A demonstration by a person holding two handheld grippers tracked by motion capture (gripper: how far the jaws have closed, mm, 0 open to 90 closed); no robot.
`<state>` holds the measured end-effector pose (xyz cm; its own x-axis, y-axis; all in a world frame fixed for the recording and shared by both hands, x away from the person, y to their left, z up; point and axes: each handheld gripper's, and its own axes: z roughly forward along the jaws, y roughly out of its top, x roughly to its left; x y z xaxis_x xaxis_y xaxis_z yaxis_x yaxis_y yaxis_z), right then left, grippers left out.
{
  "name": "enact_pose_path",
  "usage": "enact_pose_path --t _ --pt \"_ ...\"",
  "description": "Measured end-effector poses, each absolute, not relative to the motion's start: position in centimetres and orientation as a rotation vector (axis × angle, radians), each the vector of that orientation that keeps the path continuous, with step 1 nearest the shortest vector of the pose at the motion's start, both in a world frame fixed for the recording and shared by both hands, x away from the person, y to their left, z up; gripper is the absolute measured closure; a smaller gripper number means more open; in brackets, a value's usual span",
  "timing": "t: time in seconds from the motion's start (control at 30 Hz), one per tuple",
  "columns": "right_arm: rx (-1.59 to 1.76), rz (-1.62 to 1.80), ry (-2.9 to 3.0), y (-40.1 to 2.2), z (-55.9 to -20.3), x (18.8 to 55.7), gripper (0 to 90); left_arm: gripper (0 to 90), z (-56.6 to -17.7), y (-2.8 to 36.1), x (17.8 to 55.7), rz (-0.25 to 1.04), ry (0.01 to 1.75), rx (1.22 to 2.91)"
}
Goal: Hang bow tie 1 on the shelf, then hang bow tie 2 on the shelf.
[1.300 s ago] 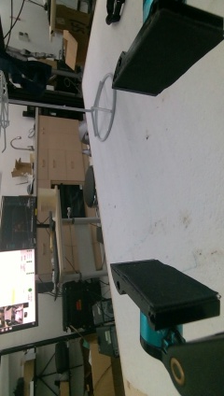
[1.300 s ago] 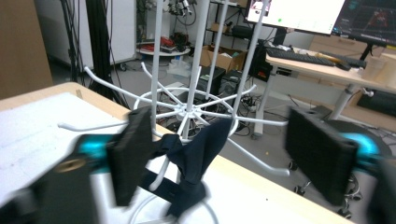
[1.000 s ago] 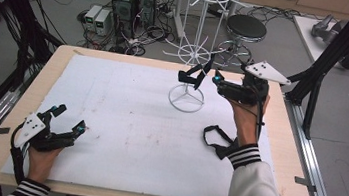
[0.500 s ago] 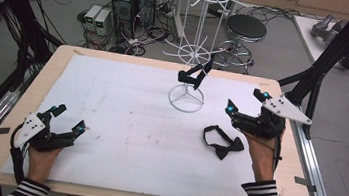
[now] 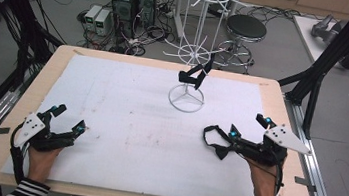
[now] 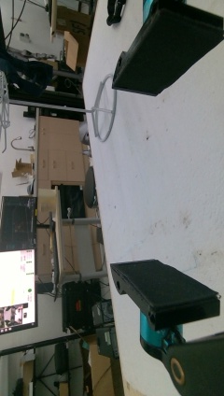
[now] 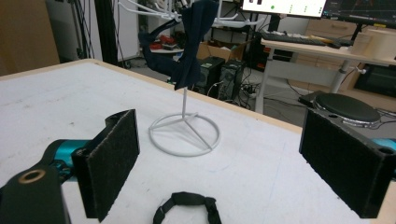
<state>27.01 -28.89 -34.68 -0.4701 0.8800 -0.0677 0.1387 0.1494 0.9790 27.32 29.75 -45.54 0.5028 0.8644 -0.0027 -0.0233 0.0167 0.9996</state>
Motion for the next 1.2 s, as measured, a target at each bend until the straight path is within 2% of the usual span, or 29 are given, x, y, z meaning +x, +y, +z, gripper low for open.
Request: enact_pose_path --t 0.33,1.2 --pt "1.007 1.380 1.733 -29.2 -36.1 26.5 11.5 11.1 -45.5 29.7 27.3 0.820 0.800 1.388" --pt "1.010 1.372 1.771 -29.6 -36.3 27.0 11.5 11.2 -45.5 29.7 27.3 0.819 0.803 1.387"
